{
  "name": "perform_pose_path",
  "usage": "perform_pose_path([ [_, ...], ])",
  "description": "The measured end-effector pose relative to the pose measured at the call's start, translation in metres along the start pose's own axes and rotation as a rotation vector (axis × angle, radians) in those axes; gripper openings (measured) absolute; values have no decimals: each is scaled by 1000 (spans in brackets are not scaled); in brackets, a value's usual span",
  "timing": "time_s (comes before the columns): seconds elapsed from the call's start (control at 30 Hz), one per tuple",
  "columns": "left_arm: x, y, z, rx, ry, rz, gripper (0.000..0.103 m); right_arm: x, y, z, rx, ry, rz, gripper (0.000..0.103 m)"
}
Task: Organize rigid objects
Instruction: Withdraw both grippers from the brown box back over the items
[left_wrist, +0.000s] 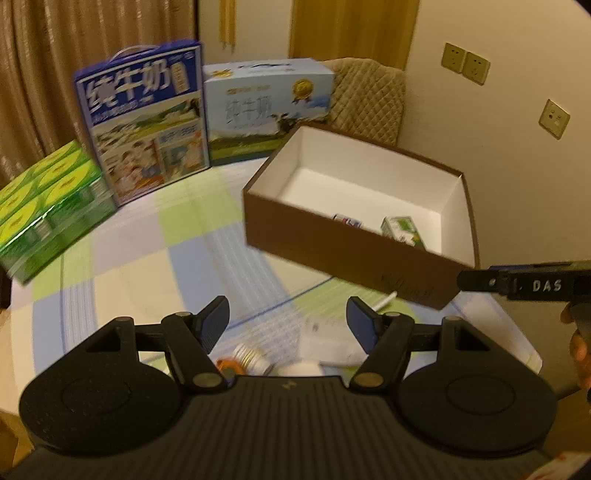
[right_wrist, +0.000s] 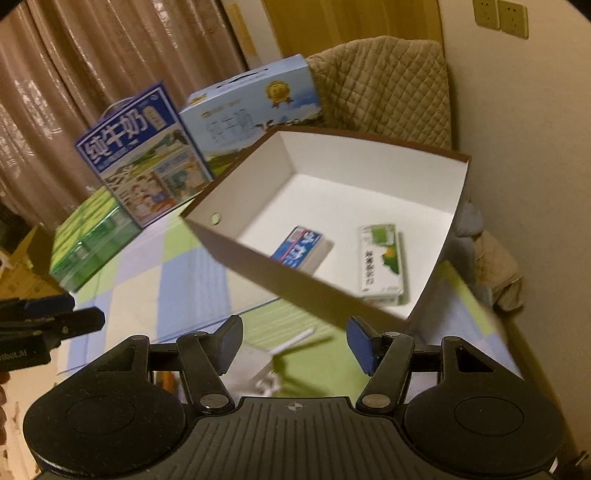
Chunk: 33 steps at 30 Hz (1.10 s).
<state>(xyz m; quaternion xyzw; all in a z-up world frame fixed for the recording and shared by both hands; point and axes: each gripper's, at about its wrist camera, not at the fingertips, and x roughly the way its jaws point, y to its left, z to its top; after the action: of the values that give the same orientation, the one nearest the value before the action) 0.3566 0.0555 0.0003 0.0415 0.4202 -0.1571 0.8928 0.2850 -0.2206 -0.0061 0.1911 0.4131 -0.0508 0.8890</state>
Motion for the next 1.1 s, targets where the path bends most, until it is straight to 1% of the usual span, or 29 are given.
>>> perform_pose_path([
  [0.13, -12, 12, -23, -19, 20, 28, 66, -3, 13, -11, -29, 5, 30, 60],
  [0.27, -21, 27, -44, -67, 41, 54, 66, -2, 24, -20, -54, 17, 66, 60],
  [0.47, -29, 46, -73, -126, 63, 109, 66, 4, 41, -34, -108, 40, 106, 60],
  [0.63, -35, 61, -96, -171, 79, 133, 66, 13, 49, -44, -150, 64, 130, 60],
  [0.83, -31, 76, -119, -202, 108, 178, 65, 28, 55, -55, -191, 100, 161, 59],
  [0.93, -27, 83, -129, -216, 115, 186, 65, 35, 55, -58, -213, 112, 170, 59],
  [1.1, -15, 93, -145, -191, 116, 189, 65, 47, 55, -57, -276, 119, 165, 60],
])
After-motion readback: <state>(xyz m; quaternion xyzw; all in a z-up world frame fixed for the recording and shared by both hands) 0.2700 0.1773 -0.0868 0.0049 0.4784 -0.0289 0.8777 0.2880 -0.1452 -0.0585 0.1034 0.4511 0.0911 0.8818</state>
